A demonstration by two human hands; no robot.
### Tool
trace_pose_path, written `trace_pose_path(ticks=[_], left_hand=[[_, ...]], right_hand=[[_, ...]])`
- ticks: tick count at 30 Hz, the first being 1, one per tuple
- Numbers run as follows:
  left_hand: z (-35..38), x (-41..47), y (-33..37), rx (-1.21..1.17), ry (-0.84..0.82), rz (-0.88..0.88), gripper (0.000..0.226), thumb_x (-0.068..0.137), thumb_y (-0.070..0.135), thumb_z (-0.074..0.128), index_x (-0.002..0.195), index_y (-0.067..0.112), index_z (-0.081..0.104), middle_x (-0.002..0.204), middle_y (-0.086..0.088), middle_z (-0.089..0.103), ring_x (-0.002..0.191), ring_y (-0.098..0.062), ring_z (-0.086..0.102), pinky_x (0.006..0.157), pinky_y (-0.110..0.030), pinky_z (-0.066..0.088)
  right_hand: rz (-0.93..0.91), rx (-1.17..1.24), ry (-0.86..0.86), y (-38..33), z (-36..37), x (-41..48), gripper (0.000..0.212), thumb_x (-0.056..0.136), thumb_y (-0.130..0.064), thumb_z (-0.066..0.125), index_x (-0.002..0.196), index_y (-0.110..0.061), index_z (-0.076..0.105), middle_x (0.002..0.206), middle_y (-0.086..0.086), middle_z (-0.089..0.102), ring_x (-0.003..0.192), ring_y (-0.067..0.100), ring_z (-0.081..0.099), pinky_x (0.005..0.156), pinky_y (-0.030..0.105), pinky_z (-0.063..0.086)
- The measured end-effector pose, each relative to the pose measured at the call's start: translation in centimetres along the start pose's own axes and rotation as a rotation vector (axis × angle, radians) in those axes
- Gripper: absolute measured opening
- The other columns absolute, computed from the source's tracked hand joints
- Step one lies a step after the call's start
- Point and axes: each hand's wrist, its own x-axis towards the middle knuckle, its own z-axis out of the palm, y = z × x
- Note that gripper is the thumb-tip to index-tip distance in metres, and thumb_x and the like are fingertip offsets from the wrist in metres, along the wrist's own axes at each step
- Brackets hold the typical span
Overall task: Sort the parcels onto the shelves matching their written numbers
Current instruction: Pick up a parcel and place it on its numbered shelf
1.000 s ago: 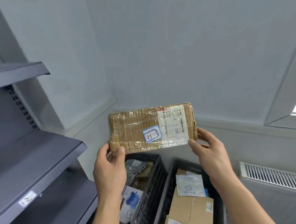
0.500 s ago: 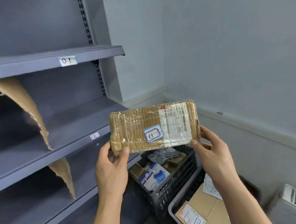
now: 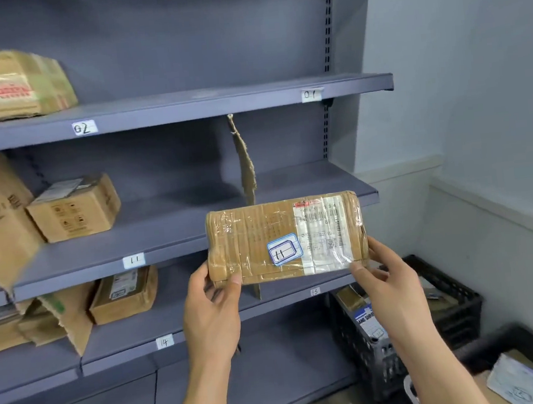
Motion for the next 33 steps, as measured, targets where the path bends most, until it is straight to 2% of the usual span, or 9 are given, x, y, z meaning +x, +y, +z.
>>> trace_pose_path(ticks=[2,7,11,15,17,20,23,27,33], left_hand=[[-2.0,1.3,-0.4,-0.007,0.016,0.003,0.034,0.091,0.022,0.071,0.123,0.031,0.061,0.105,0.021,0.071,0.096,0.010,0.065,0.081,-0.013,0.047],[-7.3,5.7,-1.1,0.026,0.037,-0.004,0.034,0.091,0.027,0.071,0.123,0.032,0.061,0.112,0.016,0.071,0.103,0.002,0.066,0.096,-0.027,0.051],[-11.4,9.4,-1.5,0.002,0.091,0.015,0.035,0.090,0.021,0.072,0.123,0.028,0.061,0.106,0.019,0.070,0.096,0.011,0.064,0.094,-0.022,0.049],[-14.6,12.5,-2.1,-0.013,0.107,0.018,0.036,0.090,0.020,0.072,0.124,0.027,0.062,0.109,0.015,0.071,0.097,0.010,0.064,0.093,-0.022,0.050],[-15.8,13.8,-2.3,-0.017,0.119,0.021,0.033,0.090,0.019,0.072,0.120,0.028,0.062,0.107,0.016,0.071,0.095,0.012,0.064,0.090,-0.018,0.049],[-17.0,15.8,-2.3,0.008,0.125,0.025,0.033,0.090,0.019,0.072,0.120,0.029,0.060,0.105,0.019,0.069,0.091,0.018,0.061,0.084,-0.013,0.048],[-17.6,18.2,-2.6,0.056,0.133,-0.004,0.036,0.090,0.023,0.073,0.122,0.031,0.060,0.107,0.018,0.070,0.093,0.011,0.064,0.089,-0.024,0.052],[-17.5,21.3,-2.8,0.122,0.139,-0.016,0.037,0.088,0.026,0.073,0.121,0.033,0.058,0.105,0.016,0.071,0.089,0.006,0.066,0.085,-0.031,0.055],[-16.4,25.9,-4.4,0.190,0.152,-0.003,0.033,0.086,0.021,0.075,0.111,0.034,0.058,0.104,0.011,0.071,0.093,-0.002,0.067,0.081,-0.026,0.051]], right_hand=[[-0.006,0.009,-0.025,-0.6,2.4,0.0,0.049,0.098,-0.022,0.063,0.142,-0.038,0.050,0.113,-0.028,0.061,0.103,-0.001,0.062,0.094,0.036,0.050],[-0.020,0.049,-0.044,-2.0,9.1,-0.1,0.046,0.097,-0.022,0.064,0.138,-0.039,0.052,0.107,-0.033,0.059,0.094,-0.007,0.060,0.089,0.032,0.045],[-0.026,0.050,-0.065,-3.0,14.9,0.3,0.045,0.096,-0.022,0.065,0.139,-0.031,0.055,0.121,-0.015,0.064,0.099,-0.003,0.062,0.089,0.030,0.044],[-0.029,0.058,-0.077,-3.7,19.5,0.7,0.044,0.097,-0.016,0.064,0.137,-0.031,0.056,0.116,-0.018,0.065,0.089,-0.011,0.063,0.074,0.013,0.043],[-0.021,0.046,-0.088,-4.1,21.3,1.1,0.042,0.097,-0.016,0.064,0.135,-0.031,0.058,0.114,-0.018,0.066,0.089,-0.011,0.062,0.070,0.011,0.042],[-0.017,0.024,-0.085,-4.7,23.6,2.0,0.038,0.097,-0.015,0.063,0.132,-0.030,0.058,0.112,-0.013,0.068,0.091,-0.001,0.063,0.068,0.015,0.044],[-0.009,-0.008,-0.083,-5.3,25.7,3.3,0.036,0.098,-0.018,0.063,0.127,-0.037,0.054,0.094,-0.021,0.063,0.086,0.018,0.064,0.066,0.024,0.049],[-0.008,-0.071,-0.079,-5.1,28.0,6.0,0.043,0.096,-0.020,0.066,0.136,-0.029,0.051,0.111,-0.017,0.058,0.105,0.014,0.060,0.092,0.036,0.050],[-0.005,-0.135,-0.124,-4.0,31.0,11.0,0.045,0.094,-0.016,0.069,0.132,-0.024,0.046,0.115,-0.012,0.053,0.104,0.010,0.054,0.093,0.038,0.050]])
